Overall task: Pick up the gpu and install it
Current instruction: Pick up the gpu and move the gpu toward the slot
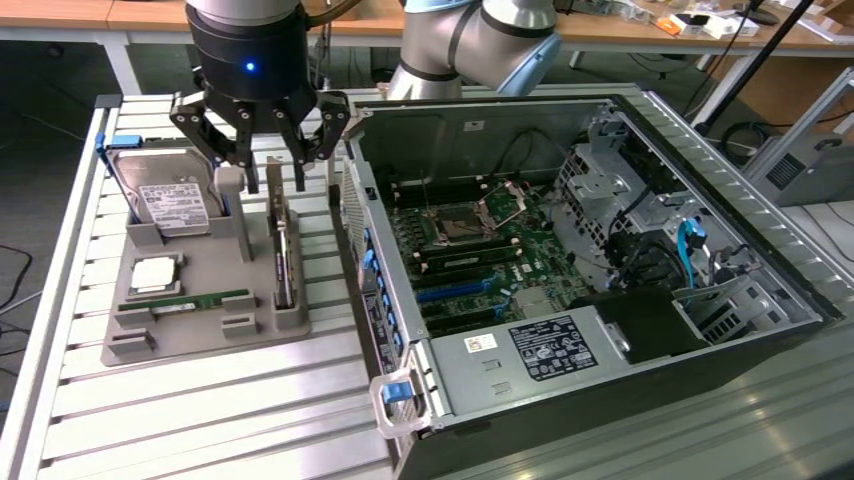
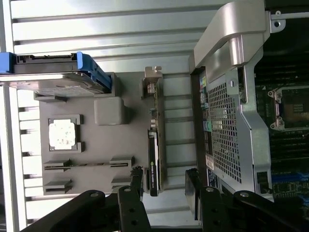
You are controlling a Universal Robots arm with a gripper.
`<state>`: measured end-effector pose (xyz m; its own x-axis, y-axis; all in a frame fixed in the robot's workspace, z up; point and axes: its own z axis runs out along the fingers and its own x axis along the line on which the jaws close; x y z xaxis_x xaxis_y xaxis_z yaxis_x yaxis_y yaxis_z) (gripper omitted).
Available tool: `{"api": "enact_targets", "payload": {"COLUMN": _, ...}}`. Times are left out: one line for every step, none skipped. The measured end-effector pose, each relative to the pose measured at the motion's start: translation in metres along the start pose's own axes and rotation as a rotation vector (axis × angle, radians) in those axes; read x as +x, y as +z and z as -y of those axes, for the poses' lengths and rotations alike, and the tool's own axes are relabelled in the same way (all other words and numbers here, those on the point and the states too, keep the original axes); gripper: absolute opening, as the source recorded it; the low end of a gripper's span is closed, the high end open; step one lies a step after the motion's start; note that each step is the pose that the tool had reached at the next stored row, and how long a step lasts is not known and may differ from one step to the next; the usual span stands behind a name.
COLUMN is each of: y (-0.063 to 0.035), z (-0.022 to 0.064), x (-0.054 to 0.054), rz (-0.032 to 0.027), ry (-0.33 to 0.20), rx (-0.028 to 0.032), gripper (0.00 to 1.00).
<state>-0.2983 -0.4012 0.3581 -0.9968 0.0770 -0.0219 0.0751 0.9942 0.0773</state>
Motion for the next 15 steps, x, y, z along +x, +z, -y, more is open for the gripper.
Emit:
{"api": "enact_targets", "payload": {"y": 0.0003, "z": 0.0001, "x": 0.0, "rz": 0.0, "ry": 0.0, "rx": -0.0002, "gripper": 0.48}}
{"api": "enact_targets", "payload": {"y": 0.0005, "z": 0.0001, "x": 0.0, "rz": 0.0, "ry": 0.0, "rx": -0.0004, "gripper": 0.48}}
{"api": "enact_targets", "payload": {"y": 0.0008, "z": 0.0001, "x": 0.0, "rz": -0.0001, "ry": 0.0, "rx": -0.0005, "gripper": 0.48}}
{"api": "enact_targets", "payload": {"y": 0.001, "z": 0.0001, "x": 0.0, "rz": 0.0, "ry": 0.0, "rx": -0.0007, "gripper": 0.48}}
{"api": "enact_targets", "payload": {"y": 0.0012, "z": 0.0002, "x": 0.0, "rz": -0.0001, "ry": 0.0, "rx": -0.0008, "gripper": 0.48}}
{"api": "enact_targets", "payload": {"y": 0.0015, "z": 0.0002, "x": 0.0, "rz": -0.0001, "ry": 0.0, "rx": -0.0009, "gripper": 0.48}}
{"api": "enact_targets", "payload": {"y": 0.0017, "z": 0.0002, "x": 0.0, "rz": -0.0001, "ry": 0.0, "rx": -0.001, "gripper": 0.48}}
{"api": "enact_targets", "payload": {"y": 0.0019, "z": 0.0002, "x": 0.0, "rz": -0.0001, "ry": 0.0, "rx": -0.0011, "gripper": 0.48}}
{"api": "enact_targets", "payload": {"y": 0.0022, "z": 0.0003, "x": 0.0, "rz": -0.0001, "ry": 0.0, "rx": -0.0012, "gripper": 0.48}}
{"api": "enact_targets", "payload": {"y": 0.0024, "z": 0.0003, "x": 0.0001, "rz": -0.0001, "ry": 0.0, "rx": -0.0013, "gripper": 0.48}}
{"api": "enact_targets", "payload": {"y": 0.0028, "z": 0.0003, "x": 0.0001, "rz": -0.0001, "ry": 0.0, "rx": -0.0015, "gripper": 0.48}}
{"api": "enact_targets", "payload": {"y": 0.0032, "z": 0.0003, "x": 0.0001, "rz": -0.0002, "ry": 0.0, "rx": -0.0016, "gripper": 0.48}}
{"api": "enact_targets", "payload": {"y": 0.0036, "z": 0.0004, "x": 0.0001, "rz": -0.0001, "ry": 0.0, "rx": -0.0018, "gripper": 0.48}}
{"api": "enact_targets", "payload": {"y": 0.004, "z": 0.0004, "x": 0.0001, "rz": -0.0002, "ry": 0.0, "rx": -0.0019, "gripper": 0.48}}
{"api": "enact_targets", "payload": {"y": 0.0042, "z": 0.0004, "x": 0.0001, "rz": -0.0001, "ry": 0.0, "rx": -0.0021, "gripper": 0.48}}
